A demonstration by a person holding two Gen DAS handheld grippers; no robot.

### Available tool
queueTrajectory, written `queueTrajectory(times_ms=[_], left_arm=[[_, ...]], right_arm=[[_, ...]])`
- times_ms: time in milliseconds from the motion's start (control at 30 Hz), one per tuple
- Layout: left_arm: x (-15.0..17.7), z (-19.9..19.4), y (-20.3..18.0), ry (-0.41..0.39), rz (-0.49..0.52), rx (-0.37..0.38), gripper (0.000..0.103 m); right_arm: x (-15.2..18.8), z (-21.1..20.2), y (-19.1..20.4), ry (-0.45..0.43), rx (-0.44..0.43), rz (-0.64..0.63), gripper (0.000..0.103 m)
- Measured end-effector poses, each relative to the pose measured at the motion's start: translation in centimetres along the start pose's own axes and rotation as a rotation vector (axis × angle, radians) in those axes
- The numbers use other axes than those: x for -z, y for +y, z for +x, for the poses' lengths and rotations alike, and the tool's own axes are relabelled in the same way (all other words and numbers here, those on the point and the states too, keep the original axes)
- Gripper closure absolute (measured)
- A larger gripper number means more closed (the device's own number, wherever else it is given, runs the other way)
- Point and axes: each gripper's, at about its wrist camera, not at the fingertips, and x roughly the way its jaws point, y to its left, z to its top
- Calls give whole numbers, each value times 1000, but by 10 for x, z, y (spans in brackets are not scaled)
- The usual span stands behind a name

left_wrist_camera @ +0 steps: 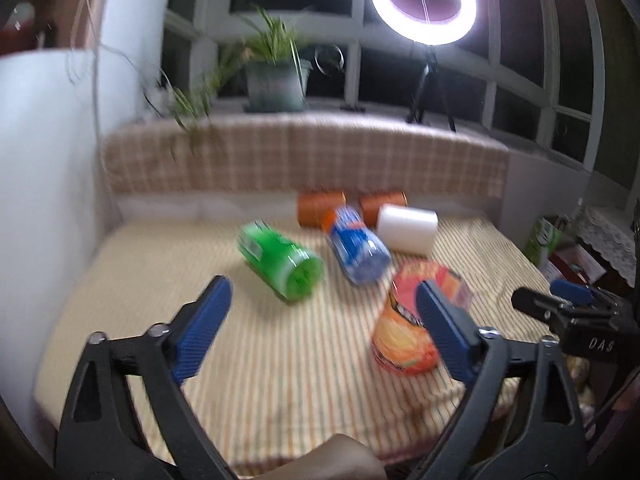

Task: Flip cup upright
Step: 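Lower the upright cup onto the table and open the left tool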

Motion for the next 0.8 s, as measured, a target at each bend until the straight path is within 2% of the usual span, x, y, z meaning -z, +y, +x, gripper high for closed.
queueTrajectory(times_ms=[100,167,367,800], left_arm=[[-3,-11,0,-63,16,-35,1],[-5,-12,0,-70,24,-41,1],[-2,-8,1,-34,11,-35,1],[2,-8,3,-15,-1,-38,1]], right_arm=[[0,-3,4,-26,23,-18,0],[1,-5,6,-40,41,-29,0],[2,-9,13,-75,82,-67,0],[7,-6,7,-53,83,-48,0]])
